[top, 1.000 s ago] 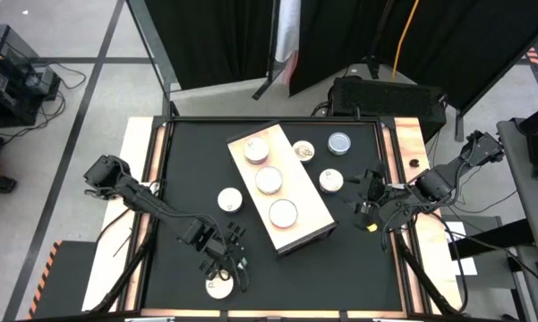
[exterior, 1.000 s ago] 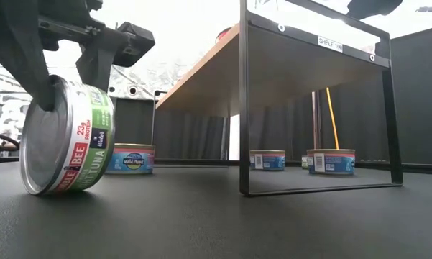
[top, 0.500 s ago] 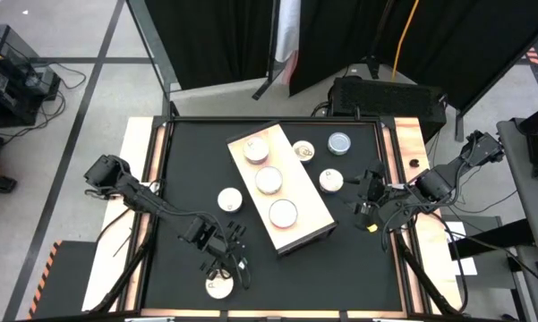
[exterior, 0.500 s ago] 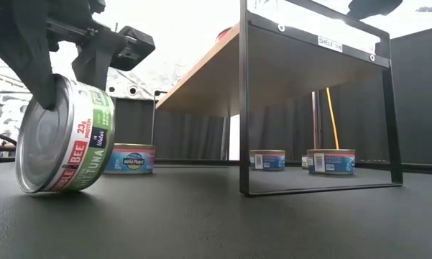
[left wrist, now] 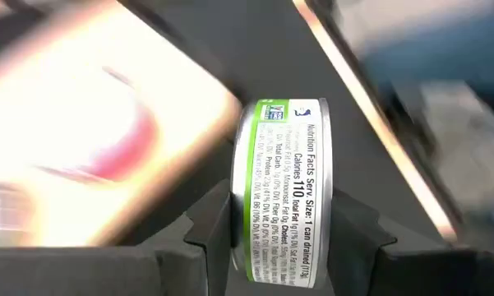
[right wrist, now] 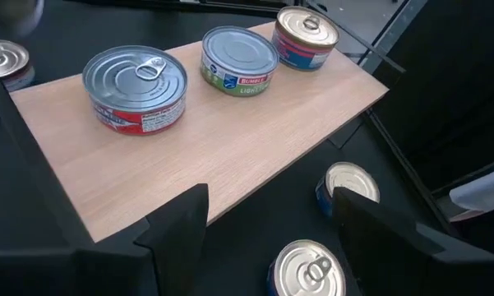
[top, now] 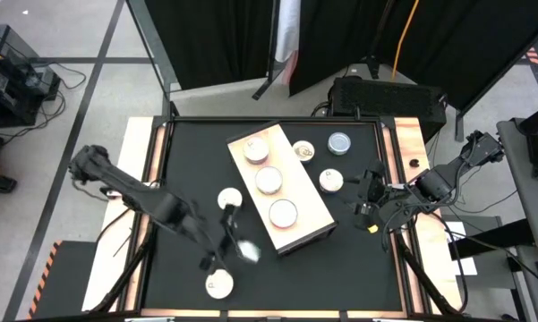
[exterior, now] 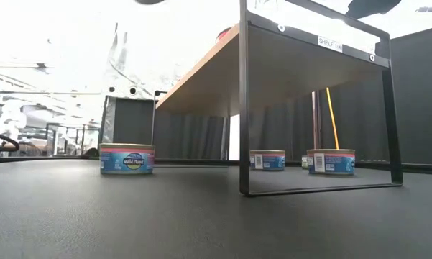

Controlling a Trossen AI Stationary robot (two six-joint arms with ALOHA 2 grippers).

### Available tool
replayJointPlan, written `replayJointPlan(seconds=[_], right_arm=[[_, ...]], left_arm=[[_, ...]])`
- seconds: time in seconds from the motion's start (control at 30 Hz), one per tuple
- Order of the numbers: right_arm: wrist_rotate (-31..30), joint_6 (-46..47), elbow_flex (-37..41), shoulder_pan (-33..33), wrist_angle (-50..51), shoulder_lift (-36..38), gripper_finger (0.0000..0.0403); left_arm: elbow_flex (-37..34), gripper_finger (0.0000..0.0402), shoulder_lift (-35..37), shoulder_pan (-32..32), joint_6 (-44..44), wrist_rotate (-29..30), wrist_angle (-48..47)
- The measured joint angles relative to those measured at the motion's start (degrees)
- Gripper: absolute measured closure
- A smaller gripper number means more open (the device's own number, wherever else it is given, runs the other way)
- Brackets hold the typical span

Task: Stack canned seafood by type on shelf
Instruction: Stack the green tuna can on top of the green tuna can on the shelf

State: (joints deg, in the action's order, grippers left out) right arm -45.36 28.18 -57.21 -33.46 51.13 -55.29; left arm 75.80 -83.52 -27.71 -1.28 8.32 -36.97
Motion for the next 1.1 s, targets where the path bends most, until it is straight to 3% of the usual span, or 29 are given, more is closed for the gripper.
replayJointPlan(seconds=[0.23,0.33,0.67,0.83,1.1], right_arm=[[-3.9,-4.0,0.0,0.0,-6.1,0.0,0.0149],[-4.3,-6.4,0.0,0.0,-10.0,0.0,0.0149],[-4.2,-10.5,0.0,0.0,-10.8,0.6,0.0149],[-2.3,-9.1,0.0,0.0,-7.0,1.8,0.0149],[1.4,-9.4,0.0,-0.1,-3.9,4.0,0.0149]], left_arm=[[4.3,0.0255,8.4,7.5,-7.0,16.6,9.4],[4.4,0.0252,10.4,12.2,-15.5,21.6,13.0],[4.4,0.0249,5.1,20.6,-34.2,18.1,15.0],[4.3,0.0248,2.0,22.1,-42.4,11.7,15.5],[3.9,0.0247,1.4,25.4,-49.7,9.1,9.0]])
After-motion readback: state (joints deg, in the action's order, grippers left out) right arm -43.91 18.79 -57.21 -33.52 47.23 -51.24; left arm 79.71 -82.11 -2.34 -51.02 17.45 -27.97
